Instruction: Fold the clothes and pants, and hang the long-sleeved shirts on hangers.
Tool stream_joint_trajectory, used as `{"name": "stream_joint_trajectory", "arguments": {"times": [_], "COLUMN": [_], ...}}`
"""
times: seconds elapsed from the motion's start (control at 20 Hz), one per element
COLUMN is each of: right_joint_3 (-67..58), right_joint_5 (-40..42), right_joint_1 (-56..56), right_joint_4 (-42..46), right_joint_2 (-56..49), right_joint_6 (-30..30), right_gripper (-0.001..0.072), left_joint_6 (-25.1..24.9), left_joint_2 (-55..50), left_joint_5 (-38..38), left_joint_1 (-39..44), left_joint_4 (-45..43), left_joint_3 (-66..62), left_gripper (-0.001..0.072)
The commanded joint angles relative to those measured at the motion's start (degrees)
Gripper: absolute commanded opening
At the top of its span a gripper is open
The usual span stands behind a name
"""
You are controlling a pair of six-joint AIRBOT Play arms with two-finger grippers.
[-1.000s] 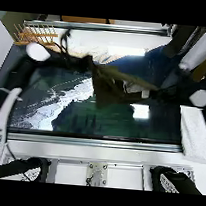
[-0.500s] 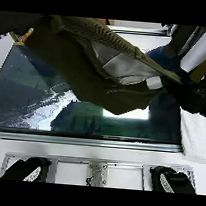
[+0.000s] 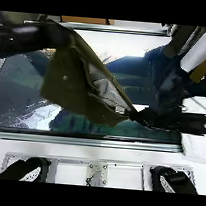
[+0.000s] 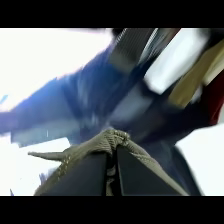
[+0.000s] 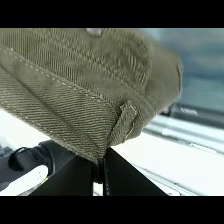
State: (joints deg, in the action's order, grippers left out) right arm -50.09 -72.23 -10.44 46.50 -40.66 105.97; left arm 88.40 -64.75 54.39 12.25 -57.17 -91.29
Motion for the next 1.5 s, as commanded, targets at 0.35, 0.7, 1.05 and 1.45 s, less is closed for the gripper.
{"name": "stream_joint_trajectory", "arguments": {"times": [0.35,0.7,1.05,1.45], "right_joint_3": [5.3,5.3,5.3,4.4], "right_joint_5": [24.2,15.3,12.2,25.7], "right_joint_1": [16.1,30.3,19.7,-3.1], "right_joint_4": [9.7,10.1,10.6,15.9], "right_joint_2": [-11.0,-5.1,-10.1,-30.4], "right_joint_6": [-1.6,-16.9,-29.2,-29.4], "right_gripper": [0.0652,0.0651,0.0649,0.0648], "left_joint_6": [4.6,5.6,5.1,4.9], "left_joint_2": [-42.0,-27.3,-29.8,-31.9], "left_joint_5": [-1.0,6.7,-3.3,-5.1], "left_joint_1": [8.9,1.8,7.7,11.5], "left_joint_4": [0.1,-6.6,8.6,10.7], "left_joint_3": [-29.1,5.5,28.1,28.1], "left_gripper": [0.0682,0.0682,0.0682,0.0681]}}
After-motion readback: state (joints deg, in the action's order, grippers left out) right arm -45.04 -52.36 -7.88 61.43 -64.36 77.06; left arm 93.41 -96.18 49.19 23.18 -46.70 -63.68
